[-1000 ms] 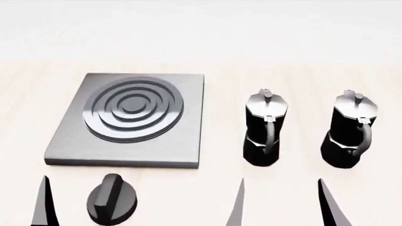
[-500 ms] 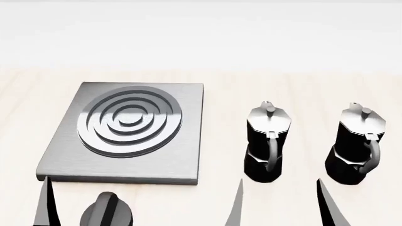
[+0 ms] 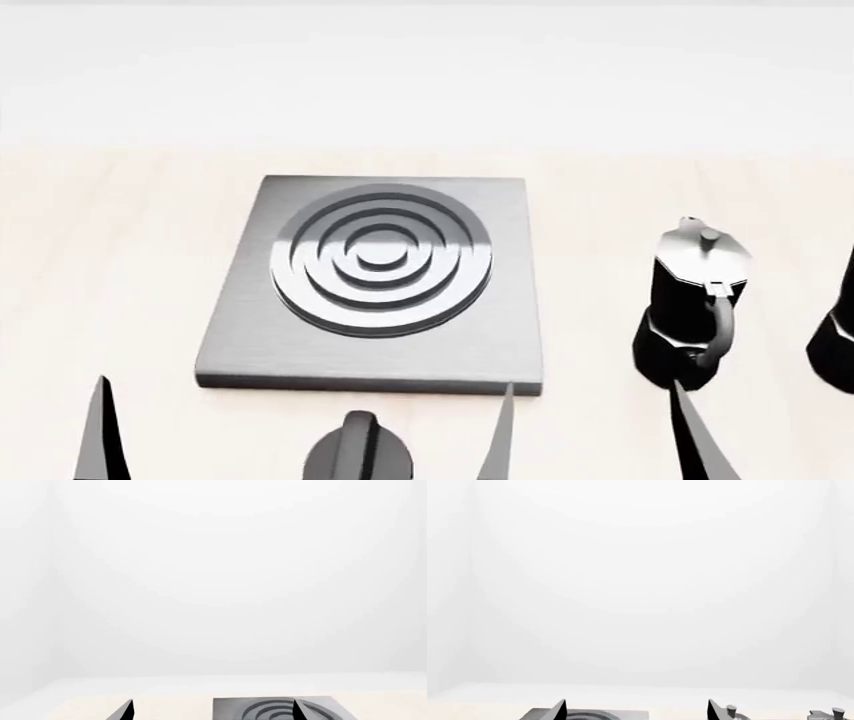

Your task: Put both moka pots on the stove.

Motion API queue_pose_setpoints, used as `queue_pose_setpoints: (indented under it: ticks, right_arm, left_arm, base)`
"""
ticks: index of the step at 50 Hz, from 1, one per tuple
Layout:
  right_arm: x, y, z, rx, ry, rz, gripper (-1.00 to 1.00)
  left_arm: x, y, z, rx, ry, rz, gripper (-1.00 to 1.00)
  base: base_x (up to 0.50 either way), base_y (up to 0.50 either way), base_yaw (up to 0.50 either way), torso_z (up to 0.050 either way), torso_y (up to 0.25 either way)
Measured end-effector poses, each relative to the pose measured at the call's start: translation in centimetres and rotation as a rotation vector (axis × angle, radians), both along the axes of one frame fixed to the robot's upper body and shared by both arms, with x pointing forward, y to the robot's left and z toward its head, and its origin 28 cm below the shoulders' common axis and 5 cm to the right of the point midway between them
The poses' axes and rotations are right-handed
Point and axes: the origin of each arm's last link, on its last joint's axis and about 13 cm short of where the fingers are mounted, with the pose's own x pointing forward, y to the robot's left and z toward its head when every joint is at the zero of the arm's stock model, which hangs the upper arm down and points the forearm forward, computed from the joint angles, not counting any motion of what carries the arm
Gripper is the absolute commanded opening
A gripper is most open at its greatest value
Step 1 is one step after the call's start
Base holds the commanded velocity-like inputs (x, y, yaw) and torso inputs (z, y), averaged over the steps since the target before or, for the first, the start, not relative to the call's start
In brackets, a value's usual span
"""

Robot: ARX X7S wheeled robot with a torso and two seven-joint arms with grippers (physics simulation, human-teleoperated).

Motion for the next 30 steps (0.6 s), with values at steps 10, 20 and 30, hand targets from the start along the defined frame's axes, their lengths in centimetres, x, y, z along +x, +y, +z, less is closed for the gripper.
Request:
queue_pose_setpoints:
  ticks: [10,20,30]
  right_arm:
    - [0.2,0.0,-0.1,0.000,0.012,-0.011,1.00]
    - [0.7,-0.1,0.2,-0.016,0.037,-0.035,1.00]
    - [2.2,-0.9,2.0,-0.001,0.051,-0.071,1.00]
  left_arm:
    - [0.0,-0.1,0.0,0.000,0.001,-0.001,1.00]
    - [0.0,-0.1,-0.1,0.002,0.001,-0.001,1.00]
    - [0.0,-0.1,-0.1,0.002,0.001,0.000,1.00]
  base:
    - [0.00,0.00,0.00,0.000,0.000]
    - [0.00,0.00,0.00,0.000,0.000]
    - [0.00,0.00,0.00,0.000,0.000]
